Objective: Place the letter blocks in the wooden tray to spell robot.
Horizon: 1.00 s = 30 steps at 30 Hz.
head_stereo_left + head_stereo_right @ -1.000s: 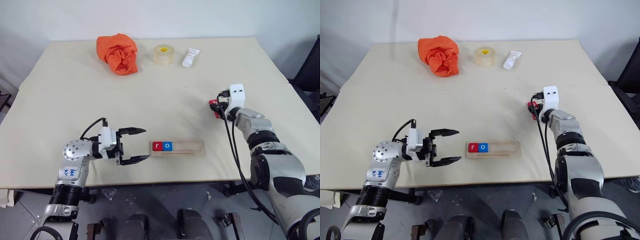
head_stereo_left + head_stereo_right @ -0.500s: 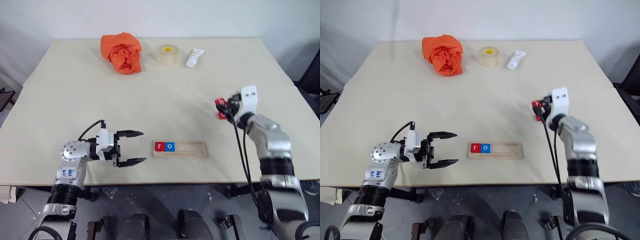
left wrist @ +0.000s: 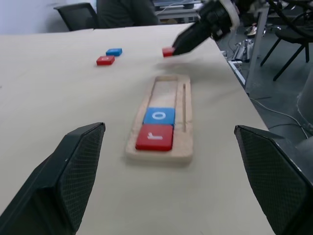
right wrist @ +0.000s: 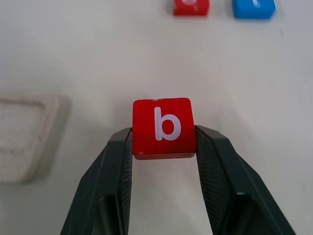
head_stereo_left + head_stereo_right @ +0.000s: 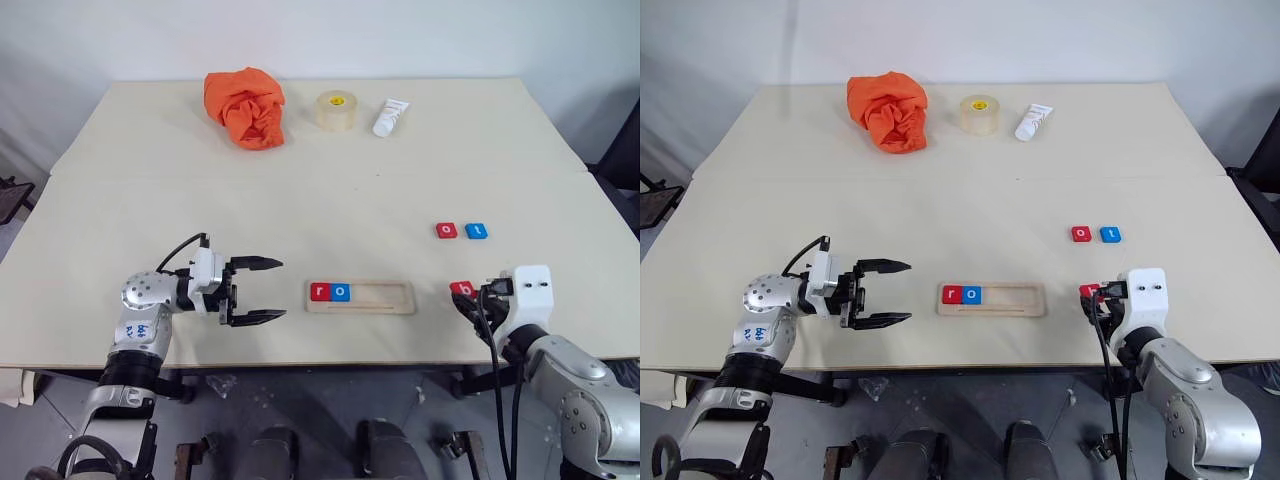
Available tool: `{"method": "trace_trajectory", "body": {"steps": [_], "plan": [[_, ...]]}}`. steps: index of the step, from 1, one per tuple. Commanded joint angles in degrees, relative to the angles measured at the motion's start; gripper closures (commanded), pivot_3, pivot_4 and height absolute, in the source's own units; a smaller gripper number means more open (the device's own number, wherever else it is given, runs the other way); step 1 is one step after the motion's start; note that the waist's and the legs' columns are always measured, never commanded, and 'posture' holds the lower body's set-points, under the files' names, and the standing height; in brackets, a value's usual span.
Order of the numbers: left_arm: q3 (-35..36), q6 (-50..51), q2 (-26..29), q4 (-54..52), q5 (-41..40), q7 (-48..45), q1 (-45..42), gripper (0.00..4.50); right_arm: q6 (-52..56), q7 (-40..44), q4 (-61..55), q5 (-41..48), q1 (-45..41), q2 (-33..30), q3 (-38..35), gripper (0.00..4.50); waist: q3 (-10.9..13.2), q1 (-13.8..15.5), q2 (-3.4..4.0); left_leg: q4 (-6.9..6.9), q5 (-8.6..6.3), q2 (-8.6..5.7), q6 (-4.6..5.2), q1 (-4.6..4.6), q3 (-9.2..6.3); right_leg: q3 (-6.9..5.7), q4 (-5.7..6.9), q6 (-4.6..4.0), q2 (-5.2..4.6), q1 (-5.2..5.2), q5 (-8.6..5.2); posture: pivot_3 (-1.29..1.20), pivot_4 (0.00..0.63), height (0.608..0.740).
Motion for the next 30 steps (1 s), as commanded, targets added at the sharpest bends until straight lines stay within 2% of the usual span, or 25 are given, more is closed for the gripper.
{"method": "trace_trajectory", "body": {"steps": [1,5,9,12,17,21,25,30], "plan": [[0.1,-1.0,-0.1,0.4,0.0,-0.7,-1.0,0.0,-1.5,-1.6,-1.6,0.1,0.0,1.2,-0.4,2.7,0.0,0.0,0.0,-0.01,0.0,0.0,0.0,0.01,0.01,-0.01,0.0,0.0,0.01,0.0,0.0,0.0,0.15,0.74],[-0.1,-1.4,-0.3,0.7,0.2,-0.8,-1.6,0.0,-2.7,-1.8,-0.6,0.1,-0.3,1.1,0.5,1.42,0.0,0.1,0.0,-0.01,0.0,0.0,0.01,0.0,0.01,-0.01,0.01,0.0,0.0,-0.01,0.0,0.0,0.15,0.74],[0.0,-1.0,-0.3,-0.1,-0.1,-0.8,-1.7,0.0,-2.9,3.7,-1.9,2.4,0.8,-4.4,-0.3,0.07,0.0,0.1,0.0,-0.01,-0.01,-0.02,0.04,0.0,0.01,-0.02,0.01,0.0,0.0,0.0,0.0,0.0,0.15,0.74],[0.0,-0.8,-0.3,-0.4,-0.3,-1.1,-1.6,0.0,-4.6,11.3,-1.6,4.9,1.6,-11.6,-0.5,0.03,0.0,0.1,0.0,-0.01,-0.03,-0.04,0.09,0.0,0.0,-0.09,-0.02,0.0,0.0,0.03,0.0,0.0,0.15,0.74],[-0.2,-0.9,-0.6,-0.2,-0.3,-1.8,-1.8,0.0,-10.1,27.5,4.0,6.4,3.0,-27.8,0.3,0.03,0.0,0.2,-0.04,0.0,-0.06,-0.01,0.15,0.01,0.04,-0.13,-0.11,0.01,0.03,0.08,0.0,0.0,0.15,0.74],[-0.5,-0.9,-0.9,-0.2,-0.5,-2.5,-1.7,0.0,-18.7,39.2,13.1,3.6,0.7,-38.7,4.8,0.03,0.0,0.1,-0.06,0.03,-0.05,0.01,0.17,0.02,0.08,-0.14,-0.15,0.01,0.03,0.12,0.0,0.0,0.15,0.74],[-0.9,-0.3,-1.0,-1.4,-0.8,-3.7,-0.6,0.0,-28.1,46.8,24.6,-1.4,-6.2,-43.5,12.6,0.03,0.1,0.1,-0.09,0.05,-0.04,0.03,0.18,0.04,0.14,-0.13,-0.16,0.01,0.03,0.12,0.0,0.0,0.15,0.74],[-1.5,-0.1,-1.3,-2.5,-0.9,-4.8,0.8,0.0,-36.4,54.4,37.3,-6.7,-16.7,-43.5,21.7,0.03,0.1,0.1,-0.09,0.06,-0.03,0.04,0.16,0.05,0.17,-0.14,-0.17,0.02,-0.01,0.1,0.01,0.0,0.15,0.74]]}}
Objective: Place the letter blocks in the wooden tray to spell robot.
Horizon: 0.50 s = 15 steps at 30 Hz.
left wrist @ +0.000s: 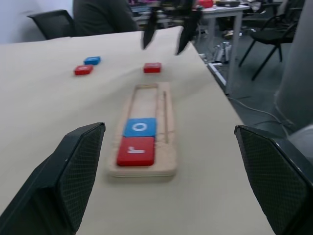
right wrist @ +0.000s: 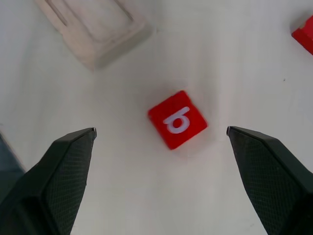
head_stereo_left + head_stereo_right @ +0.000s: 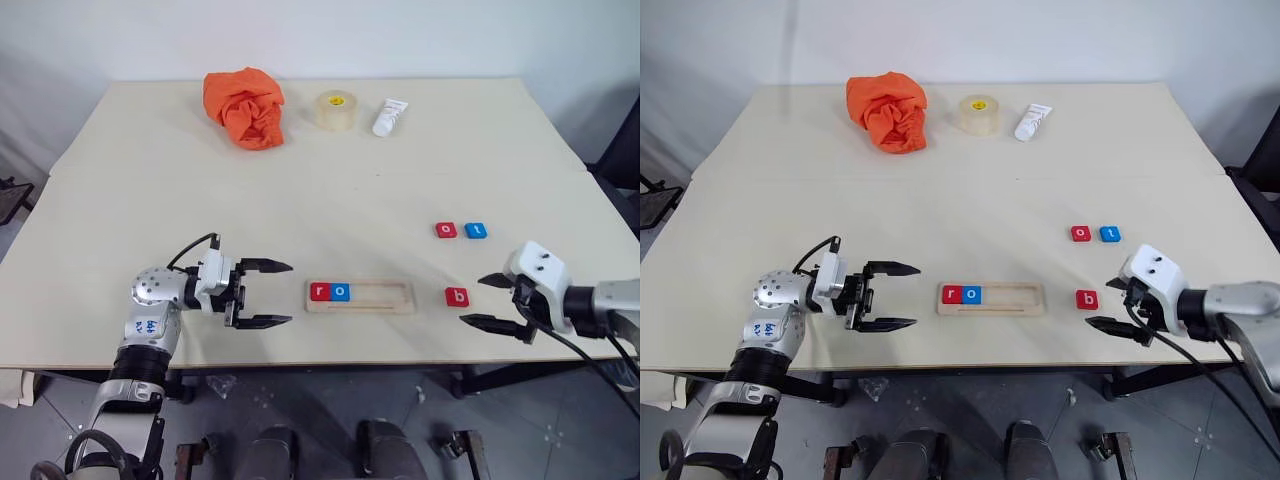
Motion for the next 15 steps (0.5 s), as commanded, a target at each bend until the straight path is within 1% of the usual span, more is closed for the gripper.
{"method": "trace_trajectory", "body": {"steps": [1,5,9,10,11,13,15], "plan": [[-0.2,0.1,-0.1,-2.3,-0.9,-0.7,0.8,0.0,-6.0,5.0,7.1,-4.0,-5.6,0.0,4.8,0.03,0.0,0.0,0.0,0.0,0.0,0.0,0.0,-0.02,0.0,0.0,-0.01,0.0,-0.02,-0.02,0.0,0.0,0.15,0.74],[-0.2,-0.3,0.1,-2.8,-0.7,-0.3,1.5,0.0,-9.6,8.5,13.9,-7.5,-10.5,1.2,9.5,0.03,0.0,0.2,0.0,0.03,0.01,-0.01,-0.02,-0.05,-0.01,-0.03,-0.04,0.0,-0.06,-0.02,0.0,0.0,0.15,0.74],[0.4,-0.6,0.4,-3.7,-0.7,0.6,2.1,0.0,-11.2,10.1,17.6,-9.6,-13.5,2.6,11.6,0.03,0.0,0.1,0.0,0.04,0.0,-0.01,-0.04,-0.07,-0.03,-0.06,-0.09,0.0,-0.08,-0.02,0.0,0.0,0.15,0.74],[0.5,-0.6,0.5,-4.0,-0.7,0.8,2.3,0.0,-11.2,10.3,18.0,-9.8,-14.0,2.9,11.8,0.4,0.0,0.1,0.0,0.04,0.01,-0.01,-0.05,-0.07,-0.03,-0.07,-0.11,0.0,-0.07,-0.02,0.0,0.0,0.15,0.74],[0.6,-0.6,0.5,-4.3,-0.8,1.0,2.5,0.0,-11.0,10.8,18.1,-9.8,-14.4,3.0,11.9,0.63,0.0,0.1,0.0,0.04,0.02,0.0,-0.06,-0.07,-0.03,-0.08,-0.12,0.0,-0.07,-0.02,0.0,0.0,0.15,0.74],[0.7,-0.6,0.7,-4.8,-0.9,1.3,2.9,0.0,-11.0,10.9,18.2,-9.9,-14.9,3.5,11.6,1.27,0.0,0.1,0.0,0.04,0.01,0.03,-0.09,-0.06,-0.03,-0.08,-0.1,0.0,-0.08,-0.03,0.0,0.0,0.15,0.74],[0.6,-0.5,0.7,-5.1,-0.9,1.6,3.2,0.0,-10.9,10.9,18.3,-10.0,-15.4,3.9,11.3,1.98,0.0,0.1,0.0,0.04,0.0,0.06,-0.12,-0.06,-0.04,-0.09,-0.11,0.0,-0.07,-0.02,0.0,0.0,0.15,0.74]]}}
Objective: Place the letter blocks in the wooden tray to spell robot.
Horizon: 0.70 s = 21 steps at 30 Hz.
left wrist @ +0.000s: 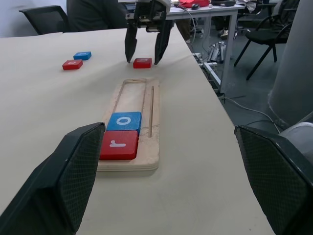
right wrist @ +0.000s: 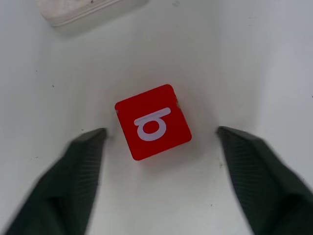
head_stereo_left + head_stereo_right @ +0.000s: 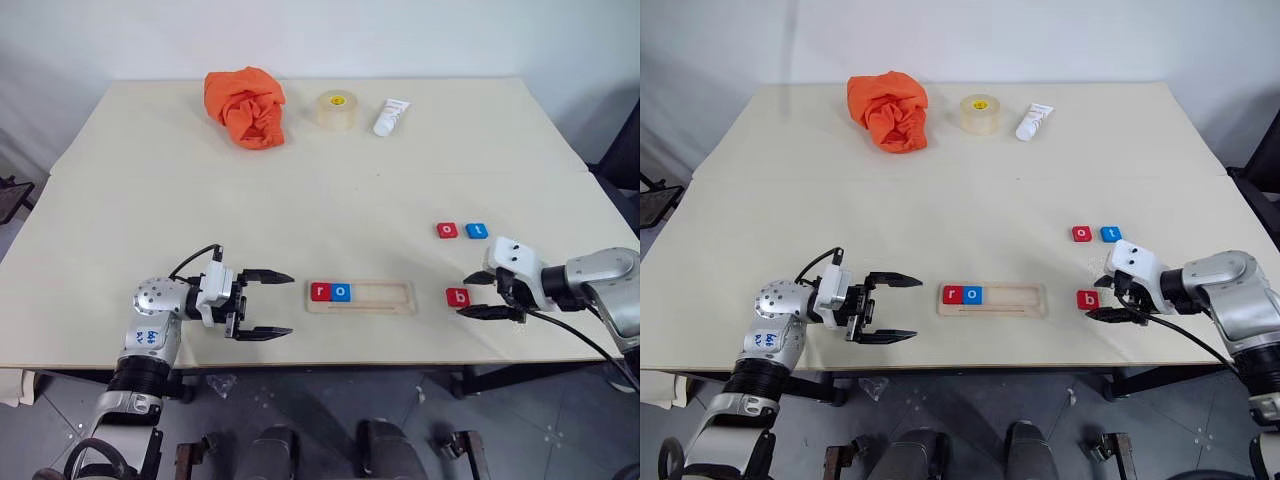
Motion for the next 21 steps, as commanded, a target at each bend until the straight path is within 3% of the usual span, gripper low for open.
{"method": "trace_trajectory", "body": {"steps": [1,3,4,12,21], "plan": [[1.1,-0.4,0.7,-2.3,-0.9,0.5,0.7,0.0,-0.2,0.5,-0.3,-0.5,-1.2,0.4,-0.7,2.33,0.0,0.0,0.0,0.0,0.0,0.0,0.0,0.0,0.0,0.0,0.0,0.0,0.0,0.0,0.0,0.0,0.15,0.74],[1.1,-0.3,0.7,-2.5,-1.0,0.7,0.8,0.0,0.2,0.6,-0.8,-0.4,-1.4,0.2,-1.1,3.0,0.0,0.0,0.0,0.0,0.0,-0.01,0.0,0.0,0.0,0.0,0.0,0.0,-0.01,0.0,0.0,0.0,0.15,0.74],[1.1,-0.3,0.7,-2.5,-1.0,0.7,0.9,0.0,0.6,0.7,-1.4,-0.3,-1.4,0.0,-1.3,3.04,0.0,0.0,0.0,0.0,0.0,-0.01,0.0,0.0,0.0,0.0,0.0,0.0,-0.01,0.0,0.0,0.0,0.15,0.74],[1.1,-0.4,0.7,-1.7,-1.0,0.9,0.6,0.0,7.9,0.2,-11.4,4.1,-5.2,0.9,-3.6,3.04,0.0,-0.1,0.0,0.0,0.0,0.0,-0.01,-0.01,0.02,0.01,-0.04,0.0,-0.04,-0.01,0.0,0.0,0.15,0.74],[0.7,-0.7,0.3,-0.3,-0.7,0.2,-0.9,0.0,13.9,2.7,-17.8,2.4,-12.0,6.9,7.0,3.04,0.0,0.0,0.0,0.0,-0.03,0.0,-0.05,-0.04,-0.03,-0.03,-0.06,-0.01,-0.05,-0.02,0.01,0.0,0.15,0.74]]}}
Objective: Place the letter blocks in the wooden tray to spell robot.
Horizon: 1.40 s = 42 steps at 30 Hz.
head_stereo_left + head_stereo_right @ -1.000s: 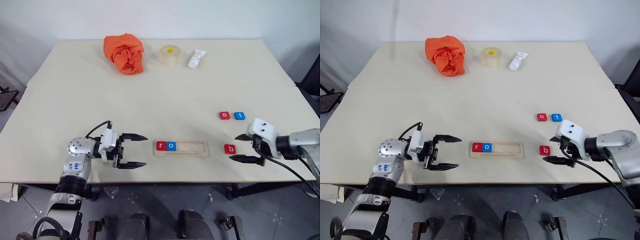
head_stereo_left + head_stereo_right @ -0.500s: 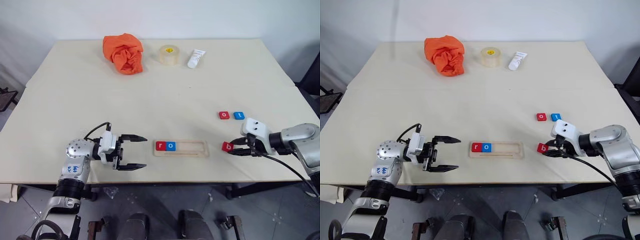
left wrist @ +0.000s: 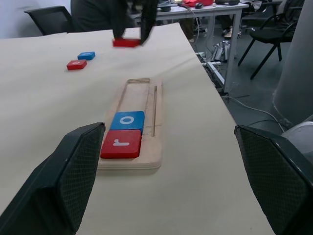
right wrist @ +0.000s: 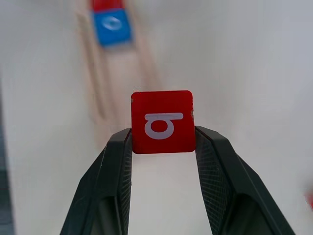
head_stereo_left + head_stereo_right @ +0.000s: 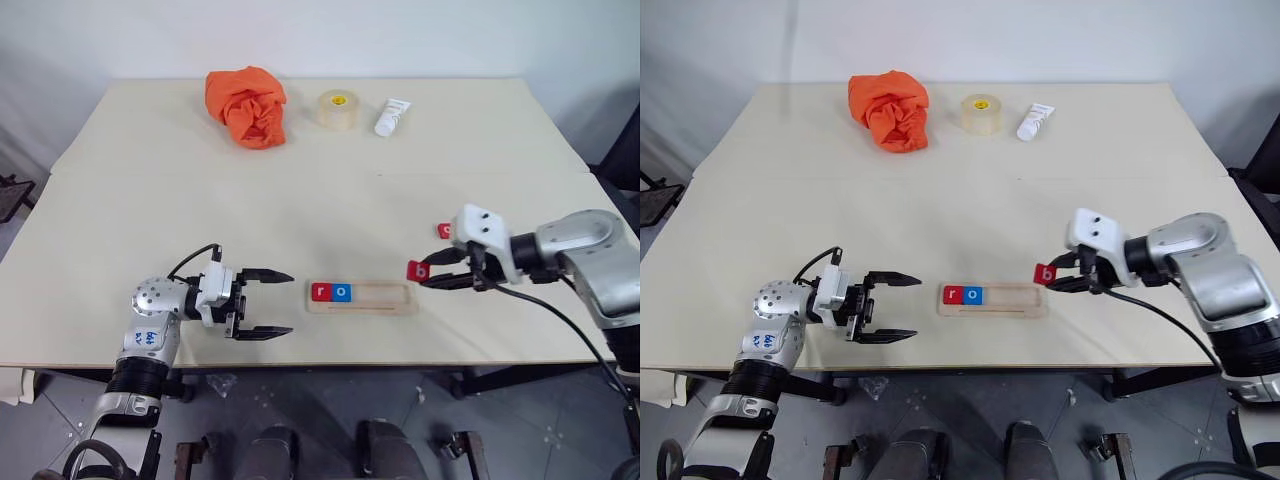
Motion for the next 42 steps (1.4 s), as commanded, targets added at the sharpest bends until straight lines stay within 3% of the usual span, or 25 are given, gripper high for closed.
{"method": "trace_trajectory", "body": {"steps": [1,14,22,33,42], "plan": [[0.6,-0.6,0.0,-0.1,-0.7,-0.3,-1.0,0.0,1.2,0.7,-1.5,-1.4,-3.4,2.7,4.0,3.04,0.0,-0.1,0.0,0.0,0.0,0.01,0.0,-0.01,0.0,0.0,-0.01,0.0,0.0,0.0,0.0,0.0,0.15,0.74],[2.7,0.8,2.2,-3.1,-2.2,-0.3,1.4,0.0,-1.7,0.5,4.9,-7.1,-9.4,9.6,11.2,3.04,0.0,-0.2,0.0,0.0,0.0,-0.01,0.0,-0.05,-0.08,-0.07,0.08,0.0,0.03,-0.08,0.0,0.0,0.15,0.74],[4.6,2.8,5.8,-7.1,-3.6,-0.2,4.2,0.0,-3.1,0.9,7.9,-9.0,-11.0,12.2,11.8,3.04,0.0,-0.3,0.0,-0.01,-0.01,0.02,-0.02,-0.05,-0.08,-0.05,0.12,0.0,0.02,-0.11,0.0,0.0,0.15,0.74],[4.9,2.4,6.0,-8.2,-3.1,2.2,4.9,0.0,-3.4,2.2,7.9,-10.4,-10.7,13.5,12.9,3.04,0.0,-0.2,0.0,-0.02,-0.01,-0.02,-0.02,-0.05,-0.12,-0.08,0.13,-0.01,0.03,-0.11,0.0,0.0,0.15,0.74],[4.5,2.0,5.7,-8.3,-2.9,3.3,5.0,0.0,-1.8,0.7,6.3,-10.3,-10.7,14.8,12.0,0.04,0.0,-0.3,0.0,-0.03,-0.02,0.0,-0.03,-0.05,-0.11,-0.07,0.14,-0.01,0.03,-0.13,0.0,0.0,0.15,0.74]]}}
